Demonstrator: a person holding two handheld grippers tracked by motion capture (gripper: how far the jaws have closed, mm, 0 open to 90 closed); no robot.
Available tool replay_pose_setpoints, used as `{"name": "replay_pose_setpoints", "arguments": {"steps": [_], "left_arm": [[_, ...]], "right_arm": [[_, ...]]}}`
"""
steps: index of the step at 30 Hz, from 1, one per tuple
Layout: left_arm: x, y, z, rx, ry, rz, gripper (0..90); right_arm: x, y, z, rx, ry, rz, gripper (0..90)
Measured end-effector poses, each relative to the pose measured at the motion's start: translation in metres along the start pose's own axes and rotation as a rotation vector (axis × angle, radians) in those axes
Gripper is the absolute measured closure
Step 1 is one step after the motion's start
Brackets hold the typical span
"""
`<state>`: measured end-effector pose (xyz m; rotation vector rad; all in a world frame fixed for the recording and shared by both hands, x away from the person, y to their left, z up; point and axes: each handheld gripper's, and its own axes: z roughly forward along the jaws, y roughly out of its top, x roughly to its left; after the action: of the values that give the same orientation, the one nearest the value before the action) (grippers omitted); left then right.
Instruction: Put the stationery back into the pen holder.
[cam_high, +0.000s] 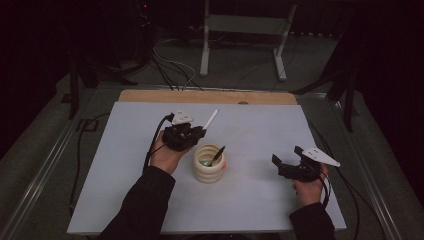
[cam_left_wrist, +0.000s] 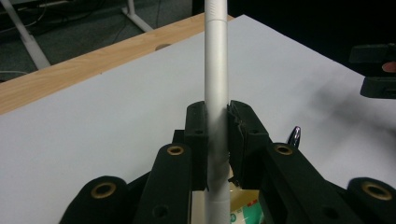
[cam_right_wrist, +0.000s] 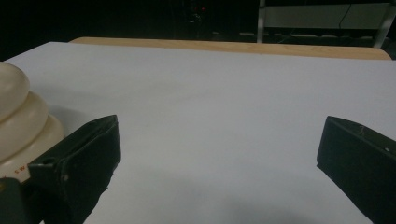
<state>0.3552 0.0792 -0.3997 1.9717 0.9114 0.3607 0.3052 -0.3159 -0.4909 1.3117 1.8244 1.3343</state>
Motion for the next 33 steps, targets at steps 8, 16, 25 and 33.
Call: {"name": "replay_pose_setpoints", "arguments": {"steps": [8, 16, 25, 33], "left_arm": [[-0.005, -0.002, 0.005, -0.003, -0.011, 0.004, 79.3], [-0.009, -0.007, 0.010, 0.004, -0.019, 0.009, 79.3], [-0.012, -0.012, 0.017, 0.009, -0.027, 0.014, 79.3], [-0.014, -0.014, 0.021, 0.007, -0.033, 0.015, 79.2]], "right_arm": [[0.000, 0.000, 0.000, -0.002, 0.000, -0.001, 0.0], [0.000, 0.000, -0.001, -0.004, 0.001, 0.001, 0.0], [0.000, 0.000, -0.001, -0.004, 0.001, 0.004, 0.0], [-0.001, 0.000, -0.001, -0.004, 0.001, 0.003, 0.0]]}}
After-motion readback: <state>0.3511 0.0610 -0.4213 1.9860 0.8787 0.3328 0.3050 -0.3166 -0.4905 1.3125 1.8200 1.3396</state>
